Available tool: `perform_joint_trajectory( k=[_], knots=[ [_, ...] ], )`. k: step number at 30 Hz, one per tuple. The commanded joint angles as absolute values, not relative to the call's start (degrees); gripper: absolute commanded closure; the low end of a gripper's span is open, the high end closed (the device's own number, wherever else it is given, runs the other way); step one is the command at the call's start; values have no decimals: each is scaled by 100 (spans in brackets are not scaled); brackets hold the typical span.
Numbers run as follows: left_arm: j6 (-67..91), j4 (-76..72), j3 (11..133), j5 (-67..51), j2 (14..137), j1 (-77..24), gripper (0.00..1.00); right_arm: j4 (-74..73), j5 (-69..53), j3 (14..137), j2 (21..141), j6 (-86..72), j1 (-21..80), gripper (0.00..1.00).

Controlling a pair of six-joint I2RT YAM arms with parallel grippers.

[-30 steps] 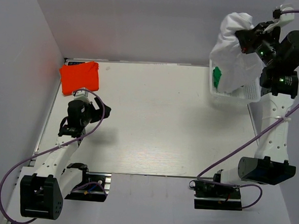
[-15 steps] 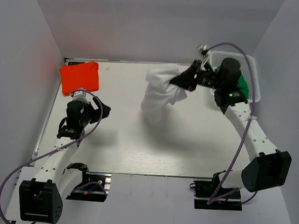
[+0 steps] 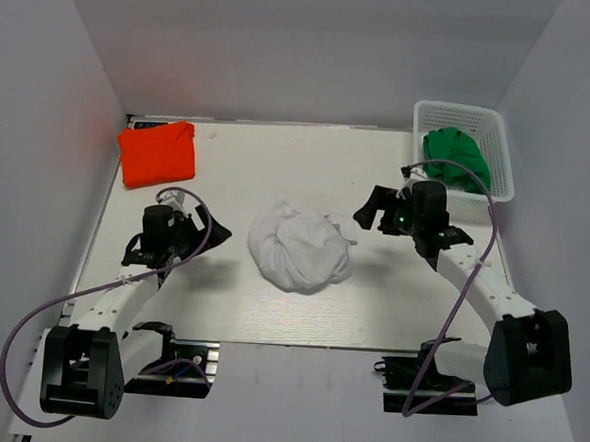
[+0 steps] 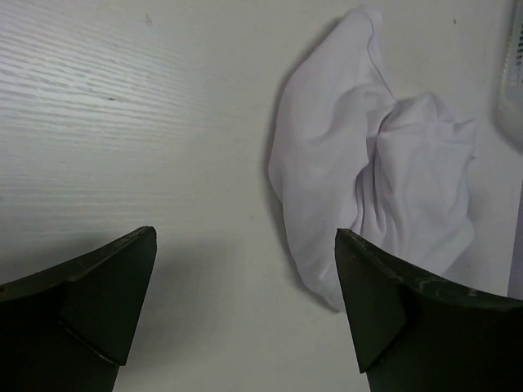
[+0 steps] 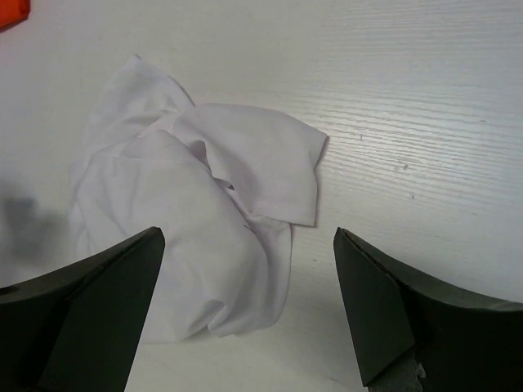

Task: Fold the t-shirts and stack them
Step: Move the tshirt to the center of the board, then flatten out the tshirt

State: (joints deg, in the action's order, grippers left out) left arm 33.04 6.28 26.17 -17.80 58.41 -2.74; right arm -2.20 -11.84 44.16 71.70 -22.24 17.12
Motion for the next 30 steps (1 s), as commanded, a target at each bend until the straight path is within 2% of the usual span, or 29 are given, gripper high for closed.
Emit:
perform_joint_trajectory(
  k=[1,6,8,10,15,19,22,24,25,27,28,30],
  knots=[
    [3357,107,2347,-2373,5783,-491,0,-526,-440,4359,6759,-2057,1871,10],
    [3340,123,2785,-1934,6588,-861,14,-782,-711,4150,6996,-1820,2188,12],
    [3340,1,2900,-1872,6898,-1080,15,-695,-748,4026,7014,-1661,2364,13],
    [3340,-78,3137,-1671,7311,-1309,22,-659,-423,3824,6996,-1626,2417,13],
    [3340,-193,3305,-1301,7874,-1748,23,-676,798,3797,7057,-2020,2364,13],
    [3393,-203,3629,-924,8480,-2056,31,-572,835,3937,7513,-1873,2382,13],
    [3454,-175,3762,-659,8736,-2180,46,-378,468,4086,8030,-1846,2382,13],
    [3454,-289,3762,-659,8736,-2232,52,-159,178,4210,8339,-1714,2390,13],
    [3454,-368,3762,-659,8789,-2232,60,-123,150,4297,8515,-1644,2382,13],
    [3454,-369,3762,-659,8859,-2285,69,289,62,4412,8752,-1600,2399,13],
    [3454,-369,3840,-659,8859,-2285,80,412,62,4464,8911,-1600,2399,13],
    [3384,-317,3920,-659,8991,-2285,93,527,-263,4675,9192,-1573,2399,13]
  ],
)
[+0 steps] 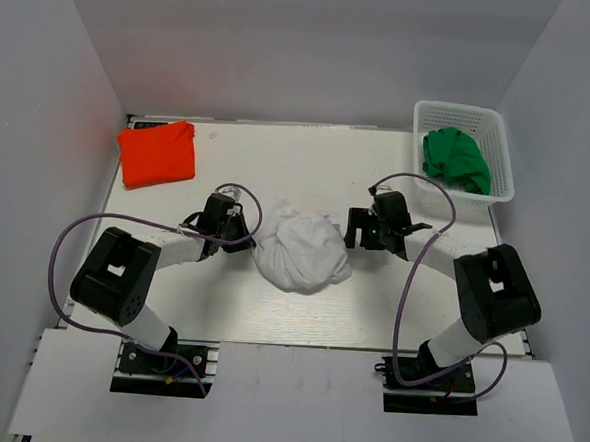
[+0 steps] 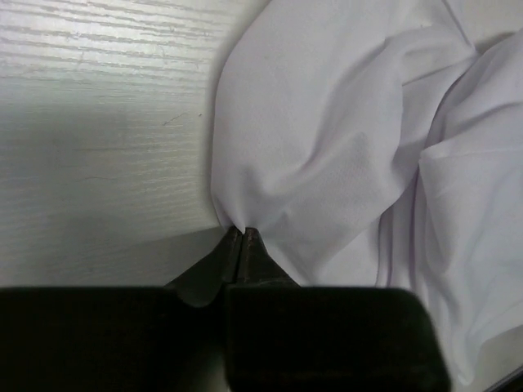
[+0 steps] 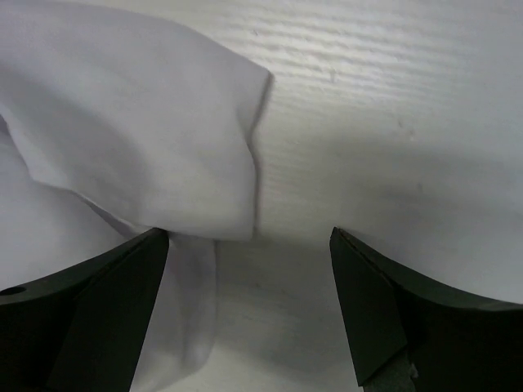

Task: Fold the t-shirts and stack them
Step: Flatten out the tshirt

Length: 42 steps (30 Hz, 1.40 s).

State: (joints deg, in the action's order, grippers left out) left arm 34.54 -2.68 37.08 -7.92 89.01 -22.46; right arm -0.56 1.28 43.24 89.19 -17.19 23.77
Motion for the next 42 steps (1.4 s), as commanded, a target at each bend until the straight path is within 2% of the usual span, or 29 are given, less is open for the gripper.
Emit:
perform_joint_trajectory(
  k=[1,3,5,6,7,8,14,19,22,31,35,42],
  knots=[
    [3384,-264,3998,-659,8991,-2337,98,606,-420,4728,9289,-1556,2399,16],
    [3384,-264,3999,-607,8991,-2338,100,877,-720,4842,9632,-1486,2391,20],
    [3384,-211,4061,-502,8991,-2338,100,914,-1010,4948,9886,-1573,2400,32],
    [3384,-150,4113,-440,8922,-2338,100,931,-1046,4974,9922,-1625,2434,44],
    [3384,-149,4174,-387,8921,-2338,100,958,-1107,4983,9932,-1626,2426,62],
    [3384,-97,4175,-317,8860,-2338,100,984,-1212,4983,9932,-1661,2417,100],
    [3086,104,4824,-105,8535,-2338,100,1029,-1143,5062,9107,-1442,2417,100],
    [2707,580,5853,184,7956,-2338,100,852,-247,5660,7826,-1064,2408,100],
    [2383,510,5994,185,7253,-2338,100,861,-26,5897,6843,-774,2382,100],
    [1785,615,6626,606,5284,-2338,100,650,920,6644,5134,-26,2391,100],
    [1731,615,6627,676,4187,-2338,100,519,809,6811,4345,220,2399,100],
    [1836,913,6627,1379,3665,-2215,100,431,1344,6698,4060,246,2390,100]
  ],
)
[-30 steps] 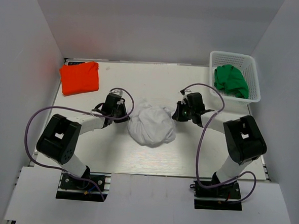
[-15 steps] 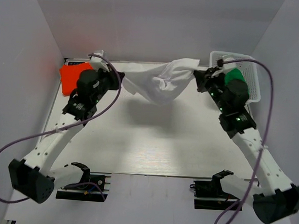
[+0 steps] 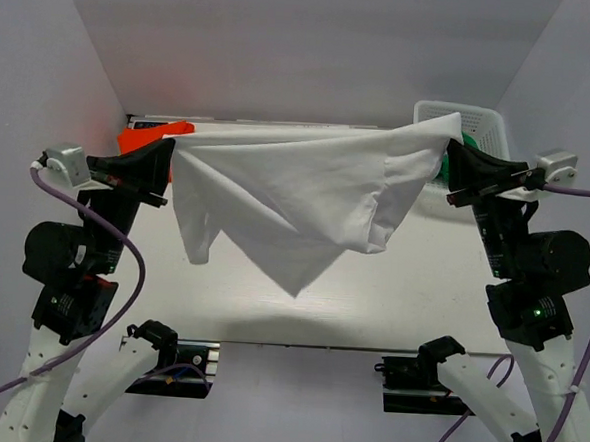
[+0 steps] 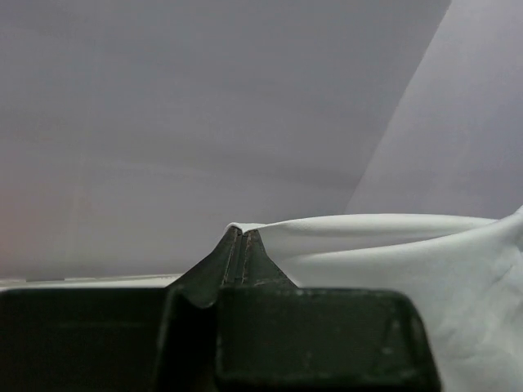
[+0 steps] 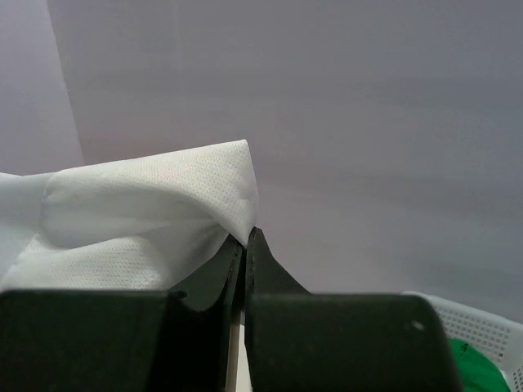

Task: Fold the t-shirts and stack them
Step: Flatten out the tshirt

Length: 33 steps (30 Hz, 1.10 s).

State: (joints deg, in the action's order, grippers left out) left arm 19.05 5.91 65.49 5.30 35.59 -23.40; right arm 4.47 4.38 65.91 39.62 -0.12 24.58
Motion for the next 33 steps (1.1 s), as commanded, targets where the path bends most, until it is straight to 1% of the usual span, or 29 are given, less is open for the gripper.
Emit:
perform_joint_trajectory(
  k=[1,4,6,8,9,10,11,12,13,14,15,16,17,18,19,20,21,22,23,26,29,33],
  knots=[
    [1898,914,6627,1380,3830,-2215,100,396,1371,6654,4165,237,2399,100],
    [2116,1159,6417,1380,4182,-2215,100,159,1590,6540,4613,-173,2391,100],
    [2249,1160,6206,1433,4639,-2215,100,79,1932,6425,5139,-386,2373,100],
    [2504,1160,5811,1494,5025,-2215,99,88,2047,6048,5456,-659,2364,100],
    [2696,1160,5601,1494,5488,-2215,84,70,1987,5803,6032,-711,2321,100],
    [2698,1273,5512,1572,5745,-2215,66,44,1943,5801,6264,-869,2312,100],
    [2890,1353,5441,1791,6018,-2215,52,9,1890,5679,6702,-1044,2277,100],
    [3013,1519,5388,1950,6290,-2215,38,9,1750,5591,6967,-1342,2189,89],
    [3128,1616,5388,2238,6815,-2215,10,-191,1706,5590,7387,-1536,2154,77],
    [3312,1739,5388,2407,7046,-2163,2,-385,1635,5738,7861,-1817,2119,63],
    [3435,1914,5501,2574,7258,-2162,0,-709,1461,5870,8084,-1854,2022,48],
    [3515,2247,5685,2645,7416,-2162,0,-877,1381,5993,8625,-1889,1978,34],
    [3577,2346,5756,2706,7583,-2162,0,-1053,1354,6386,8753,-1933,1960,32],
    [3577,2425,5757,2794,7585,-2162,0,-1359,1345,6459,8850,-2003,1951,30],
    [3577,2426,5757,2795,7533,-2162,0,-1397,1336,6503,8955,-2013,1942,25],
    [3690,2426,5644,2795,7463,-2162,0,-1424,1345,6486,8956,-2039,1934,25],
    [3752,2426,5442,2795,7279,-2162,0,-1389,1362,6434,8921,-2083,1934,21],
    [3753,2374,5301,2586,7182,-2162,0,-1406,1380,6329,8860,-2135,1925,19],
    [3840,2373,5169,2514,7094,-2162,0,-1432,1389,6267,8781,-2171,1942,10],
    [4296,2504,4607,2154,6891,-2162,0,-1713,1275,5890,8457,-2276,1977,10],
    [4543,2566,4115,1899,6891,-2162,0,-1749,574,5512,8071,-1961,1986,10],
    [4614,2198,3412,1688,6838,-2162,1,-1732,168,4932,7560,-1732,2083,10]
  ],
)
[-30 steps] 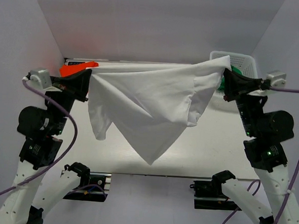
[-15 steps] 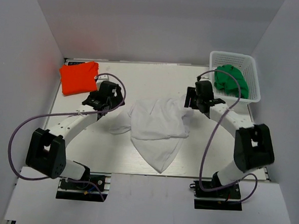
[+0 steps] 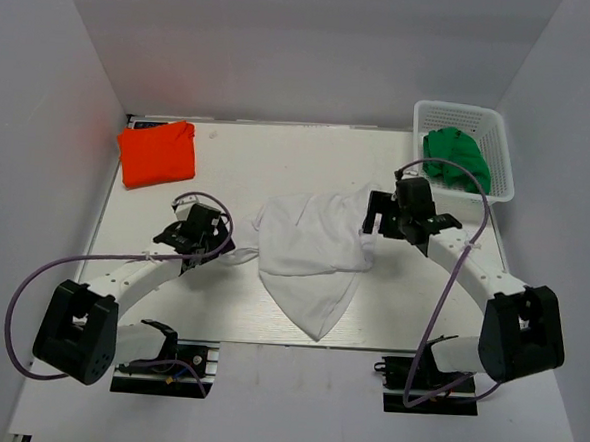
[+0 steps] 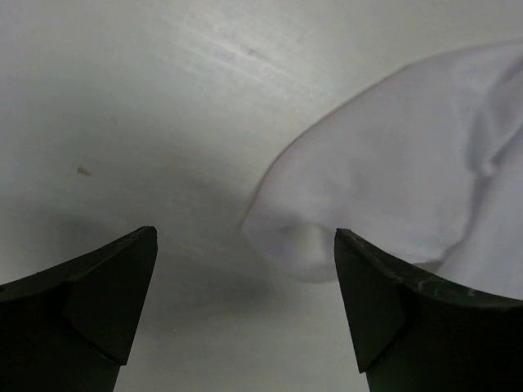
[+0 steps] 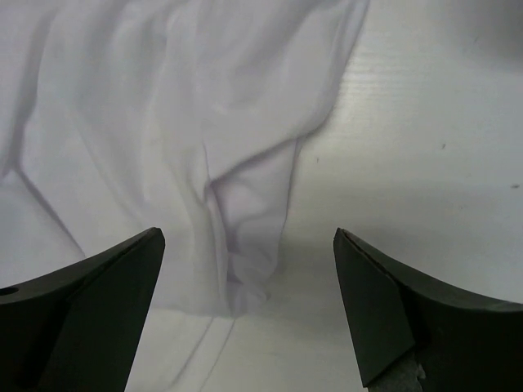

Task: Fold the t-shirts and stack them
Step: Flatten out the tshirt

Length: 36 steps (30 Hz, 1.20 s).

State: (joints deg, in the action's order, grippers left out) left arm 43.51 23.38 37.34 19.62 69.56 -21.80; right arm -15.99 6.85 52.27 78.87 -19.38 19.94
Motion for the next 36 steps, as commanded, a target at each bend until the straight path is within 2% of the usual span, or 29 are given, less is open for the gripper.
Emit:
perform_joint_trajectory(
  k=[1,9,12,13,14,16,17,18,19,21,22,23,24,25,30,36],
  knots=[
    [4614,2093,3332,1635,6838,-2162,1,-1810,141,4861,7428,-1679,2100,10],
    [4368,1293,3076,1468,7259,-2162,10,-2004,-132,4193,7198,-1450,2452,10],
    [4298,1126,3138,1407,7662,-2214,23,-1925,-88,3982,7303,-1424,2592,10],
    [4237,1029,3138,1406,7751,-2215,30,-1864,-79,3955,7356,-1415,2593,10],
    [4175,941,3085,1311,7830,-2284,33,-1802,-79,3946,7417,-1450,2610,10],
    [4123,687,3085,1152,8024,-2285,42,-1654,-70,3938,7514,-1485,2681,14],
    [4061,625,3085,1099,8024,-2285,52,-1600,-88,4007,7610,-1485,2698,18],
    [4061,624,3085,1029,8111,-2285,57,-1495,-114,4060,7672,-1503,2690,21],
    [3982,554,3085,959,8112,-2285,63,-1485,-149,4130,7882,-1503,2733,29],
    [3929,554,3137,958,8165,-2285,100,-1337,-158,4333,8024,-1555,2768,41],
    [3929,623,3190,1019,8165,-2285,100,-1301,-54,4359,8164,-1590,2769,64],
    [3929,624,3190,1107,8043,-2285,100,-1266,-27,4420,8200,-1643,2751,79],
    [3929,624,3243,1194,7964,-2285,100,-1274,-18,4499,8226,-1696,2768,94],
    [3929,694,3330,1326,7876,-2285,100,-1274,217,4570,8235,-1722,2751,100],
    [3745,633,3708,1669,6989,-2285,100,-1239,421,4895,7709,-1740,2751,100],
    [3252,431,4411,2047,5434,-2285,100,-1107,1010,5484,6250,-1556,2742,100]
  ],
)
